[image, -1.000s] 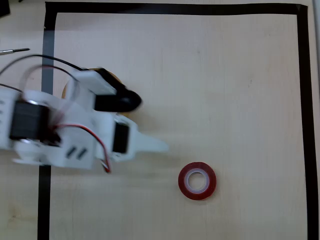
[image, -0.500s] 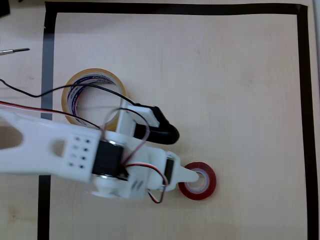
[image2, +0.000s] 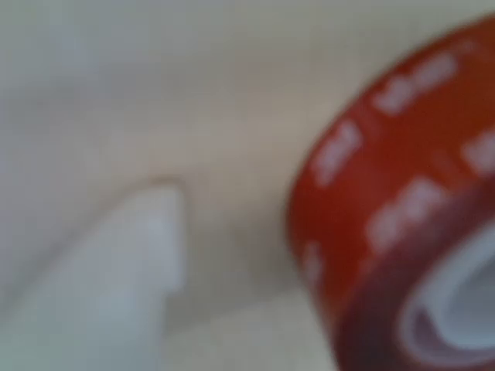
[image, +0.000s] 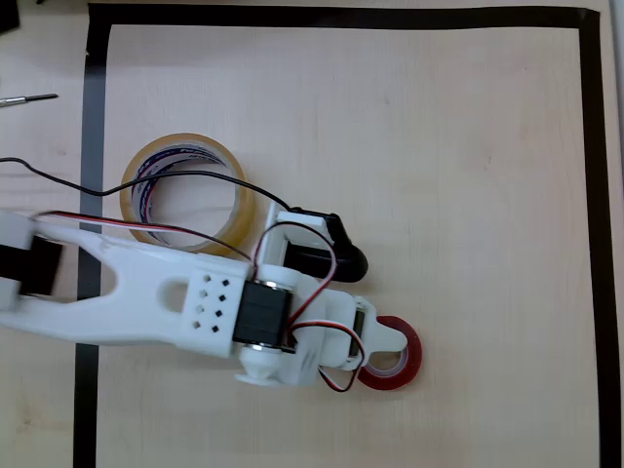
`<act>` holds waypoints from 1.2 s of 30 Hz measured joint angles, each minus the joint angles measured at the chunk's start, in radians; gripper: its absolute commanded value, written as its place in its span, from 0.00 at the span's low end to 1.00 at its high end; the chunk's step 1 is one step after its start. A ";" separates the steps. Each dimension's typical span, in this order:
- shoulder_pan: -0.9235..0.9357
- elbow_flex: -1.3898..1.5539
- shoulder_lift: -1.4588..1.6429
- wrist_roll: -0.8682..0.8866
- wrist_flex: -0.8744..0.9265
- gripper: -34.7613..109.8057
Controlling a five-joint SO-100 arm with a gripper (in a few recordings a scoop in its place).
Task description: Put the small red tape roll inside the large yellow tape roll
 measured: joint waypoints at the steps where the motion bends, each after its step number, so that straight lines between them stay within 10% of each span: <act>1: 0.002 -0.109 -0.063 0.000 0.055 0.47; 9: 0.015 -0.594 -0.313 0.000 0.225 0.47; 36: 0.021 -0.476 -0.253 -0.002 0.370 0.33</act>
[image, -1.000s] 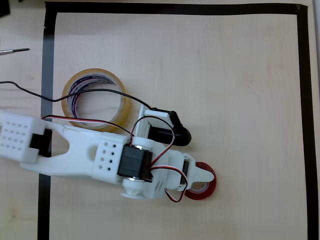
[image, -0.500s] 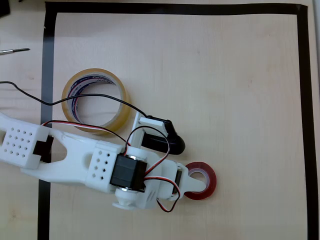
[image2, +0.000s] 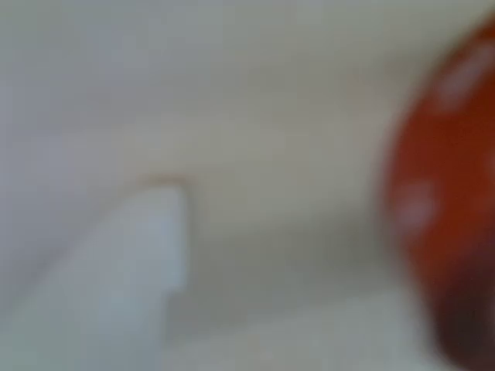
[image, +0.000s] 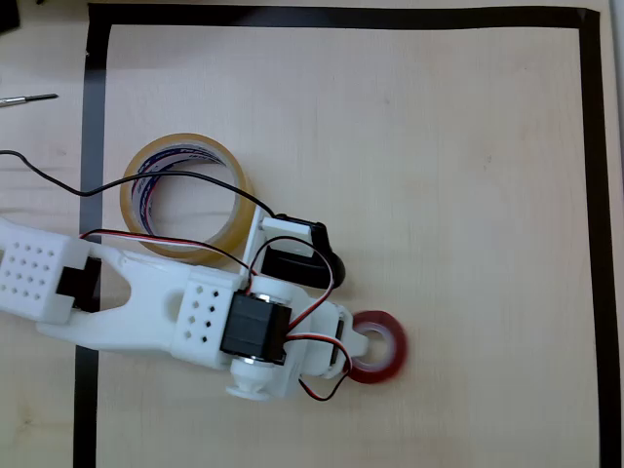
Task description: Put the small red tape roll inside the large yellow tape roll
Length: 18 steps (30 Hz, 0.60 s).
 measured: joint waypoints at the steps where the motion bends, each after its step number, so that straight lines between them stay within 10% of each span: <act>1: 0.000 0.025 0.012 0.000 0.003 0.33; 18: 0.009 0.167 0.104 -0.011 0.020 0.24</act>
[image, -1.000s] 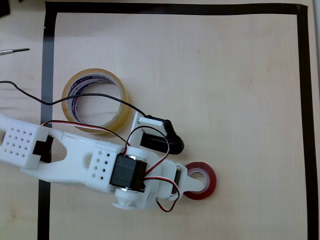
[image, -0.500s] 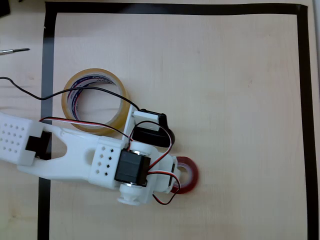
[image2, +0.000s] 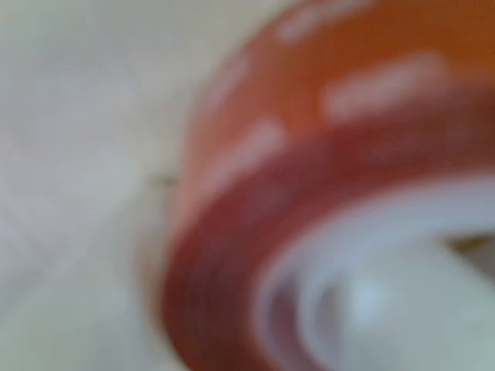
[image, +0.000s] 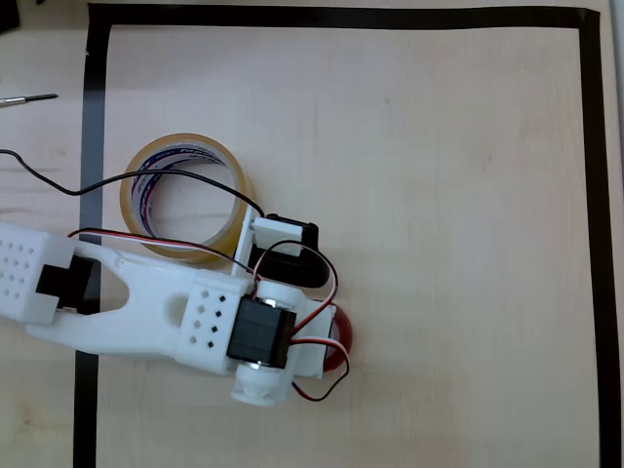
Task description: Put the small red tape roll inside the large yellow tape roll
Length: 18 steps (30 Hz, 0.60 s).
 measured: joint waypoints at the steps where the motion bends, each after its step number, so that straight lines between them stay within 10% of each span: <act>1: 0.003 0.000 0.005 0.000 0.003 0.24; 18: -0.198 0.713 0.916 0.000 0.014 0.24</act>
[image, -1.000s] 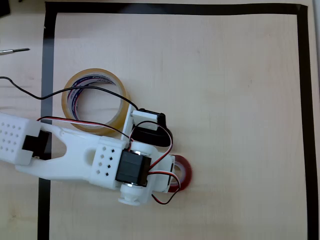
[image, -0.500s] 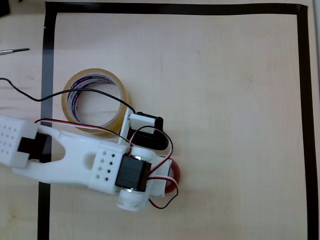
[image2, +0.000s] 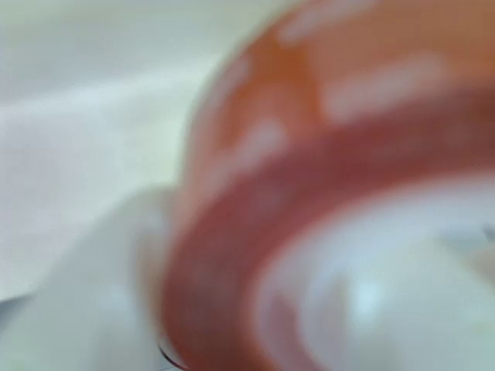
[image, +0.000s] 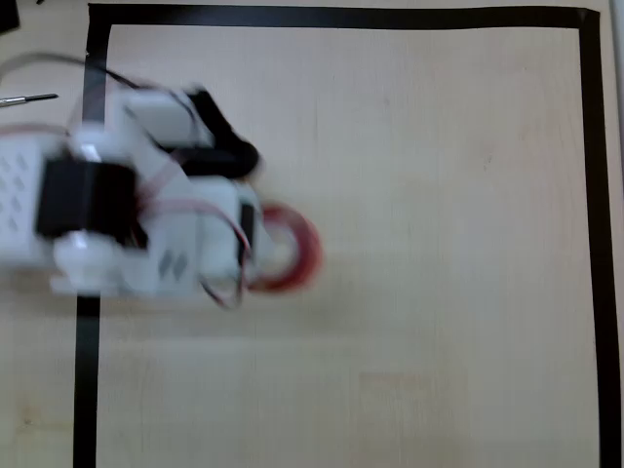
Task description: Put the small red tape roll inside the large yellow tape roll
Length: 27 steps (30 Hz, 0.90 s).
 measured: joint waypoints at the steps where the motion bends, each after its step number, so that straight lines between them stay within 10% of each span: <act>1: -0.018 0.063 0.031 0.000 0.000 0.24; 27: -0.244 0.732 0.308 0.043 -0.069 0.26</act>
